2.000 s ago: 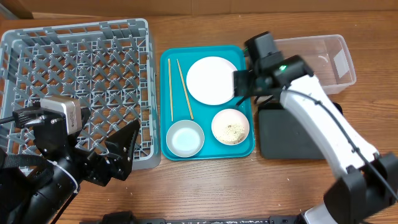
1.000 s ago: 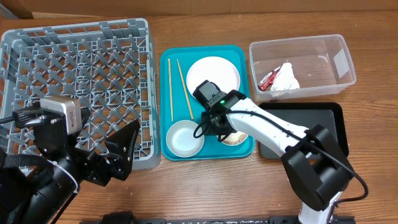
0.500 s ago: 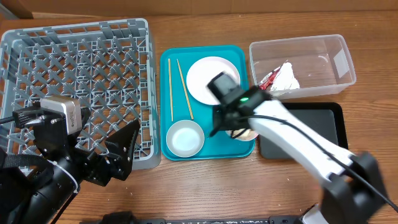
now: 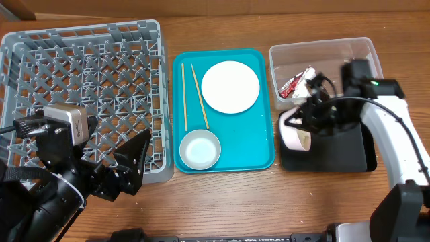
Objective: Sort waste into correct bins and load items into the dishwasher
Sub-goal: 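Tip the rice plate over the black tray to dump the rice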
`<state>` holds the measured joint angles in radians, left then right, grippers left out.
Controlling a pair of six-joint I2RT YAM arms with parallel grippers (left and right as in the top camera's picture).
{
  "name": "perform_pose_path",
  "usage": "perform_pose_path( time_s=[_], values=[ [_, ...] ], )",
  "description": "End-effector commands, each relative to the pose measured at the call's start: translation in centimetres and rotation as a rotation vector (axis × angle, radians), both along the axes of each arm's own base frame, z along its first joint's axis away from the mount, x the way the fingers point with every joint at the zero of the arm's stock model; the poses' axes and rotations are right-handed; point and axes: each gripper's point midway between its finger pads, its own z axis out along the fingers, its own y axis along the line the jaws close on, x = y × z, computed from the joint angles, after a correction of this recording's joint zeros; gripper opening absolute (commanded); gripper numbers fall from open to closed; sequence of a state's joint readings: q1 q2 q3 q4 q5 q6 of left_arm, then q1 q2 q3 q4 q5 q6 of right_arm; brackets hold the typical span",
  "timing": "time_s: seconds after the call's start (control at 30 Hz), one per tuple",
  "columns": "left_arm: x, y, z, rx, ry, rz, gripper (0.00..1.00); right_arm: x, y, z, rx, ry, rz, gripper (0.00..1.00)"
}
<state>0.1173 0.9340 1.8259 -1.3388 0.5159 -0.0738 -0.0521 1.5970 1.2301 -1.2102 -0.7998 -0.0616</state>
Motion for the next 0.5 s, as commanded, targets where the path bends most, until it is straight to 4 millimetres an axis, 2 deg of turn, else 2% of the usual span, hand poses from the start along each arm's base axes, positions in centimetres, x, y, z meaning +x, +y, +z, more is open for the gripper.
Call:
perform_pose_path(
  time_s=[0.0, 0.13, 0.23, 0.37, 0.47],
  values=[
    [-0.1, -0.1, 0.3, 0.017, -0.015, -0.012, 1.0, -1.0, 0.3, 1.1, 0.222, -0.093, 0.034, 0.04],
    [-0.1, -0.1, 0.3, 0.017, -0.015, -0.012, 1.0, -1.4, -0.7, -0.7, 0.308, -0.157, 0.0, 0.04],
    [-0.1, -0.1, 0.3, 0.017, -0.015, -0.012, 1.0, -0.7, -1.9, -1.3, 0.38, -0.253, -0.051, 0.04],
    [-0.1, -0.1, 0.3, 0.017, -0.015, -0.012, 1.0, -0.2, -3.6, -1.0, 0.477, -0.345, -0.13, 0.04],
    [-0.1, -0.1, 0.3, 0.017, -0.015, -0.012, 1.0, -0.3, -5.1, -0.5, 0.52, -0.343, -0.202, 0.04]
  ],
)
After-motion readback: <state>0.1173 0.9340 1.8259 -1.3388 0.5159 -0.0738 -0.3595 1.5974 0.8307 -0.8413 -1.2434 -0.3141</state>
